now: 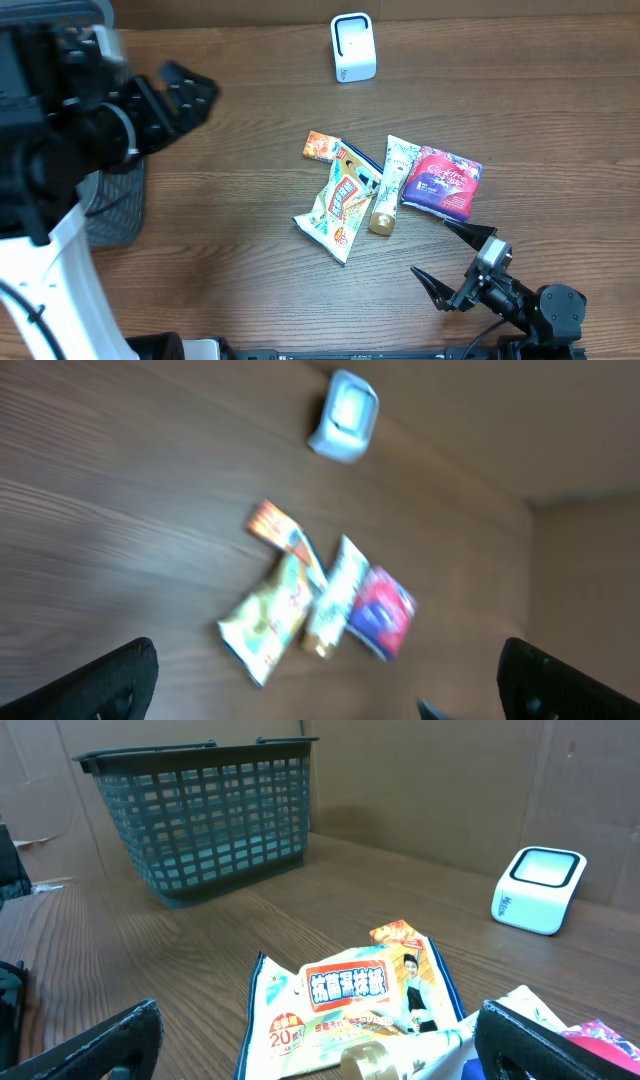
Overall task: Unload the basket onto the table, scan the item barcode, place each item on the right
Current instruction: 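Reach the left gripper down and grasp the yellow snack bag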
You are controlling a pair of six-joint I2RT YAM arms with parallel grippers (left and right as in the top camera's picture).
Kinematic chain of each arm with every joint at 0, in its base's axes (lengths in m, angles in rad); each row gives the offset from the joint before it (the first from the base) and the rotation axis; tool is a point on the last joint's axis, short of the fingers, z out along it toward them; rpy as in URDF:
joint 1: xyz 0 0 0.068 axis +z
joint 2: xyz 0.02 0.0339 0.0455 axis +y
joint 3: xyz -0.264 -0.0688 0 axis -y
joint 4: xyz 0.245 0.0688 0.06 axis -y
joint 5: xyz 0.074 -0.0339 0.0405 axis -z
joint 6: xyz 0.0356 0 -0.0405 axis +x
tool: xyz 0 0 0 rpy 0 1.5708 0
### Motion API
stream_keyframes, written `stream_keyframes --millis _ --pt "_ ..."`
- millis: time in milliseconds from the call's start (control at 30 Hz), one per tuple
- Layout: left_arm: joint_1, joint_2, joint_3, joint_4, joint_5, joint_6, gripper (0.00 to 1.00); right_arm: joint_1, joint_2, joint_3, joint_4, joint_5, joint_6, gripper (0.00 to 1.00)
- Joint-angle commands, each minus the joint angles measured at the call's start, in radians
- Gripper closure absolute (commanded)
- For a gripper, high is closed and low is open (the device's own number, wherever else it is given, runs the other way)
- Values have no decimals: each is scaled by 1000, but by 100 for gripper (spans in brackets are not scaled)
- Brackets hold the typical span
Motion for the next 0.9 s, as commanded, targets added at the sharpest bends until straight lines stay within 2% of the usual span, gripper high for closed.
stream_keyframes --millis 0,67,133,200,367,533,600,667,733,867 --pt "-137 70 -19 -8 0 7 0 0 -6 -10 3 -2 3 0" --pt "-203 109 -21 -14 -49 29 1 0 -6 -10 3 -2 3 0" --pt "-262 153 -25 -14 -62 39 10 0 -6 -10 3 -2 3 0" --pt "-318 196 -42 -14 -62 43 11 0 -6 -10 3 -2 3 0" --pt "-457 312 -218 -14 -134 85 7 0 -6 -10 3 -2 3 0" --pt "-491 396 -436 86 -245 135 7 0 -6 -10 3 -2 3 0" --pt "-482 420 -501 159 -227 183 6 0 -6 -10 3 -2 3 0" --pt "-480 442 -557 229 -146 270 6 0 -6 -10 3 -2 3 0" --pt "-480 461 -591 274 -80 305 7 0 -6 -10 3 -2 3 0" --pt "-483 488 -681 422 -76 308 11 0 -6 -10 3 -2 3 0"
